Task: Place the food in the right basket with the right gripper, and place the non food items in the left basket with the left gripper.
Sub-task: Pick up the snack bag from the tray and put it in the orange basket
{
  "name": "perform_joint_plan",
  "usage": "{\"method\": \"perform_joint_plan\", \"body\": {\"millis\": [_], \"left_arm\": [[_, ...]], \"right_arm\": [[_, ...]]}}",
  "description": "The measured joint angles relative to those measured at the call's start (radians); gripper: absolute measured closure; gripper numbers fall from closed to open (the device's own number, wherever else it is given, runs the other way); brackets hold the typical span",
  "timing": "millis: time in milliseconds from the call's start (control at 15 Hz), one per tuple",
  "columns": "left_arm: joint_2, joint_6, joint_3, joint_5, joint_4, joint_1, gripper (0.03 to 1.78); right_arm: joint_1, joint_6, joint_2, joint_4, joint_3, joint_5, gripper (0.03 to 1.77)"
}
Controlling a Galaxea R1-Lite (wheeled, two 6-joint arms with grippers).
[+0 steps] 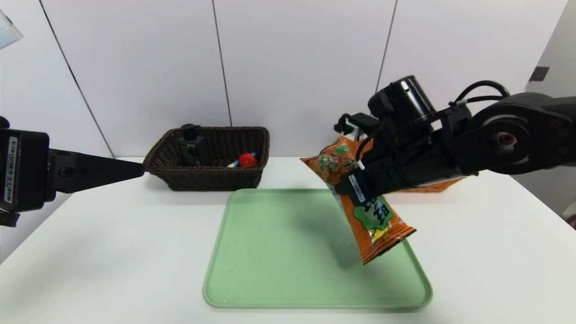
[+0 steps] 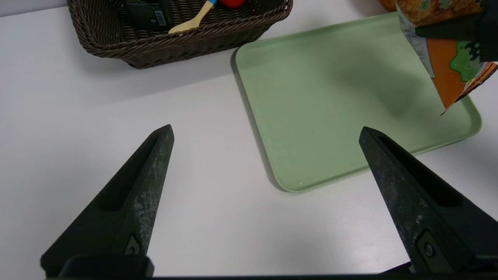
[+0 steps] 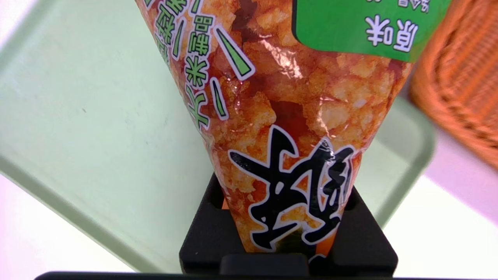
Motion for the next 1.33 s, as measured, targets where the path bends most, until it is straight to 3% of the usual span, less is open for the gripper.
{"method": "perform_joint_plan", "body": {"millis": [133,400,667,800,1000,1333], "left_arm": [[0.008,0.001,-0.001,0.000,-0.005,0.000,0.12],[0.022,0.008,-0.004,0.000,-0.017,0.000,0.12],[0.029,0.014,-0.005,0.000,-0.027,0.000,0.12],[0.030,0.014,-0.004,-0.001,-0.030,0.000,0.12],[0.030,0.014,-0.003,-0.001,-0.030,0.000,0.12],[0.026,0.013,-0.001,-0.001,-0.030,0.000,0.12]], "right_arm": [[-0.025,0.016,-0.025,-0.002,-0.034,-0.001,1.37],[-0.107,0.125,-0.036,-0.004,-0.121,-0.006,1.37],[-0.252,0.077,-0.016,-0.004,-0.219,-0.006,1.37],[-0.329,-0.061,0.003,-0.004,-0.239,-0.006,1.37],[-0.415,-0.330,0.035,-0.005,-0.265,-0.012,1.37],[-0.479,-0.739,0.120,-0.006,-0.434,-0.038,1.37]]}}
